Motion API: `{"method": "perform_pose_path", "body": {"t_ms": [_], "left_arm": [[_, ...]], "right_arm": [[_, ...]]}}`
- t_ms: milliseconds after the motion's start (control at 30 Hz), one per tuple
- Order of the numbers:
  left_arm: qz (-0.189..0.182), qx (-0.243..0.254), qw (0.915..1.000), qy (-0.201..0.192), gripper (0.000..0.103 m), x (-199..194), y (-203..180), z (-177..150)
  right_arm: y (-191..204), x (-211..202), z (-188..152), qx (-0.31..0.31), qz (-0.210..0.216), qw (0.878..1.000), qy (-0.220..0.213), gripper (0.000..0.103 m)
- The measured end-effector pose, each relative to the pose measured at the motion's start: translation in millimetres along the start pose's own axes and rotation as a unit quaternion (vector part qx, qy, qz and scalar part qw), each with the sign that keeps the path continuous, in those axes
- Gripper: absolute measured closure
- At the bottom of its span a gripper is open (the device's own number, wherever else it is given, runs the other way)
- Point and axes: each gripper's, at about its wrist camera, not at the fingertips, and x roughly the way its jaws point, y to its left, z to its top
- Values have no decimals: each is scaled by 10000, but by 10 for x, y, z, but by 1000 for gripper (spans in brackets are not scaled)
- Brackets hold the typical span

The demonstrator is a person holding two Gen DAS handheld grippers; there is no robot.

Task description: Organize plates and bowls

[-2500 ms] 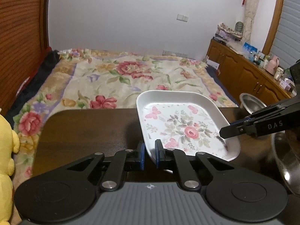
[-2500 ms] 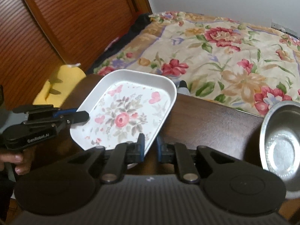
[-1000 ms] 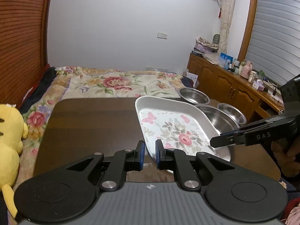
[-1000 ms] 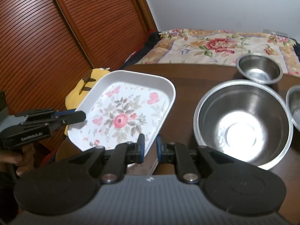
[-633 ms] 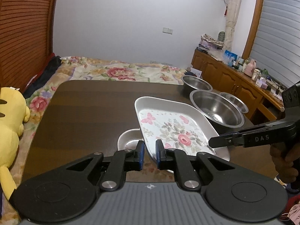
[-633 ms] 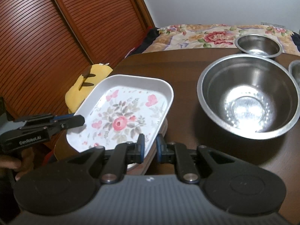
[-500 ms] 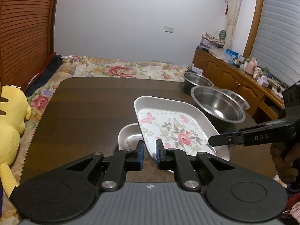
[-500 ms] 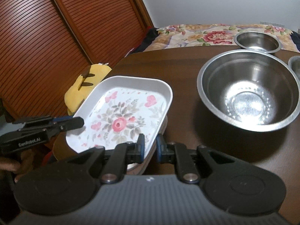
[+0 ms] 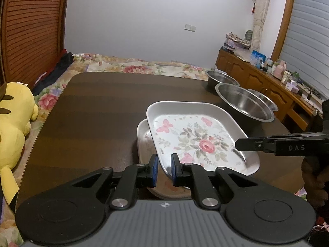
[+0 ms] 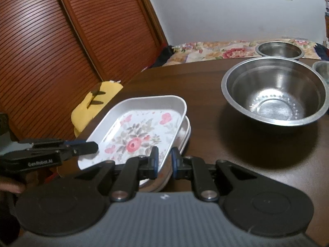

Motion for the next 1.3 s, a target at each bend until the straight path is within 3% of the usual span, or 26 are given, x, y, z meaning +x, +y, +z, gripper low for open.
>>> {"method": "perform_pose_path", "body": {"t_ms": [467,1000,1300], "left_arm": [[319,255,9992,-38,89,63,-58,-57],[415,118,9990,-119,89,92,-31,-97],[357,135,9986,-353,74,-9,-73,-14]], "right_arm": [[30,93,-165,22,-140,9996,-264,87],[78,124,-172,-207,-287,9984,-436,85],[115,-57,-147,-348,-387,9962,-703,84]]}}
